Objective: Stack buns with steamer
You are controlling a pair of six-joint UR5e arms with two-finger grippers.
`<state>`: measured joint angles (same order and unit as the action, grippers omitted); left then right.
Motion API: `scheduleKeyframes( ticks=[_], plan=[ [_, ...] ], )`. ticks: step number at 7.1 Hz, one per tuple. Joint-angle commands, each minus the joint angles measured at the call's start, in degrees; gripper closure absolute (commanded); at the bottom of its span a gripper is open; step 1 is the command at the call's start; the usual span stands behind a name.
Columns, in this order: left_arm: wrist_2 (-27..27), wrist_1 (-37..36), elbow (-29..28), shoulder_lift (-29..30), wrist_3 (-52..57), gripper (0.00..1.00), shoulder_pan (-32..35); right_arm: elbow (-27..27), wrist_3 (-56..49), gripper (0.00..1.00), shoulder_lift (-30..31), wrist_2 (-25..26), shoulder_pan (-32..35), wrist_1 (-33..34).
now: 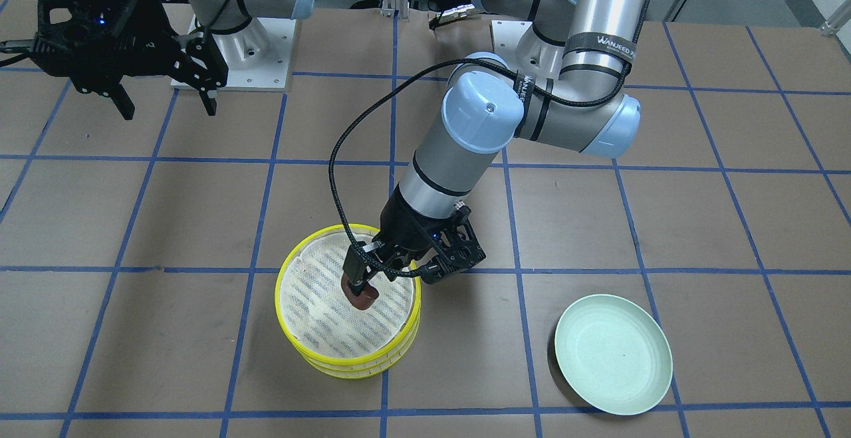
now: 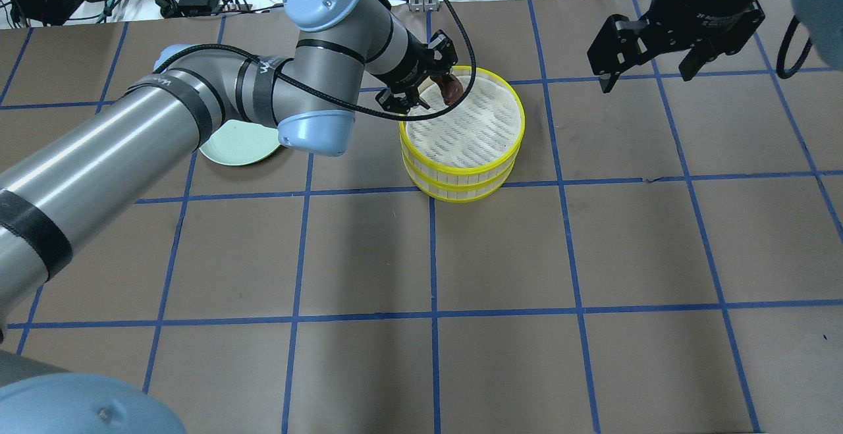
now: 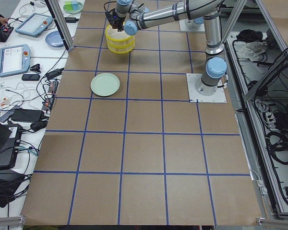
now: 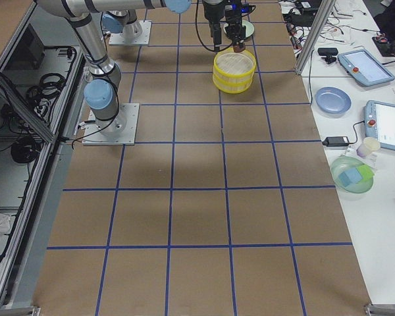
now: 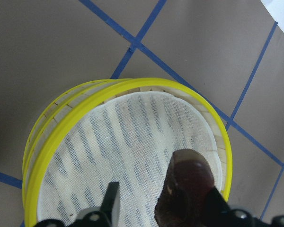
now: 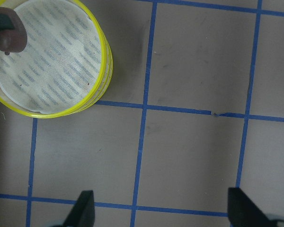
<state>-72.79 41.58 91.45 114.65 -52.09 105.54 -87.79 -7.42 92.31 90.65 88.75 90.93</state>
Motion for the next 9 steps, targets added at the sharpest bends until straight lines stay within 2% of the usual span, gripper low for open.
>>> scheduleKeyframes(
  ticks=[1,3,7,8,9],
  plan=[
    [-0.5,0.6,-0.21,-0.47,1.55,0.0,0.28,0.08,-0.22,0.0,-0.02,-0.21,-0.07,0.12],
    [-1.38,5.41,-0.3,-1.88,7.15,0.0,-0.16,0.08,-0.14,0.0,0.41,0.48,-0.24,0.03],
    [-2.53,7.46,-0.65,-2.06,7.44,0.0,-0.68,-0.01,0.57,0.0,0.42,-0.03,-0.24,0.12],
    [-4.53,11.81,-2.57,-2.84,11.01,0.0,-2.16,-0.01,0.57,0.0,0.42,0.14,-0.24,0.12],
    [-6.55,18.9,-4.68,-4.59,20.62,0.0,-4.79,0.08,0.57,0.0,0.5,0.4,-0.15,-0.05]
  ],
)
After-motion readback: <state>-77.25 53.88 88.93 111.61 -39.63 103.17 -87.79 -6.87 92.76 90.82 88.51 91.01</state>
